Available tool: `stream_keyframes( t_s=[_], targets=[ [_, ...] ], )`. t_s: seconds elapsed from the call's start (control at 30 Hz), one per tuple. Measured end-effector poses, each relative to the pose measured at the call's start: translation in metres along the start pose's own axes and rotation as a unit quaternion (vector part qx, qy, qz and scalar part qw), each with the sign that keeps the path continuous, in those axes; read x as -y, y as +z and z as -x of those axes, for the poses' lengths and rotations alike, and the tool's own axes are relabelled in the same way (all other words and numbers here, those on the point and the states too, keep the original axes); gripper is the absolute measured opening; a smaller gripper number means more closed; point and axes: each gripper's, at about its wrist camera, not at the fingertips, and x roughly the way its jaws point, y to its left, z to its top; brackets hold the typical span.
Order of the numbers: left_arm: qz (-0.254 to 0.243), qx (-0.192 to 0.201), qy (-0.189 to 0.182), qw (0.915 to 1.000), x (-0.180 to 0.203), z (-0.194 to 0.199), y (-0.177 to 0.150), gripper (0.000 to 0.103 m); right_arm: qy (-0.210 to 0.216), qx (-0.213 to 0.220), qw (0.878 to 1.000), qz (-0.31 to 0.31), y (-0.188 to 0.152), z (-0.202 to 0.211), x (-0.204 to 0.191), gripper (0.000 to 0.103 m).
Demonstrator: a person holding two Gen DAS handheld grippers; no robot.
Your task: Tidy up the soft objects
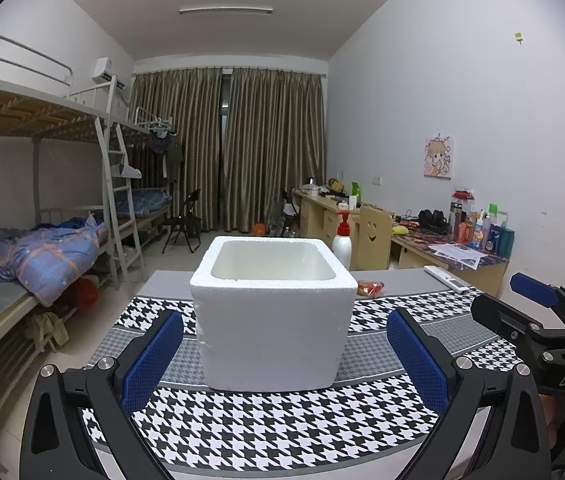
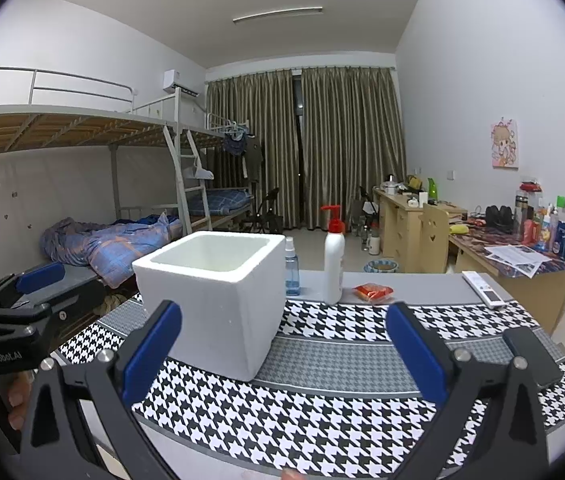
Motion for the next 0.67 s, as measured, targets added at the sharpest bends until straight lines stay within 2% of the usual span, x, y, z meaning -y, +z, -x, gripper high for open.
stream_keyframes(
  t_s=[0.67],
  targets=[
    [-0.002,0.000,0.002,1.0000,0.006,0.010,-0.009,0.102,0.001,-0.006,1.000,-0.009,-0.014,0.007,0.006,0.103]
  ],
)
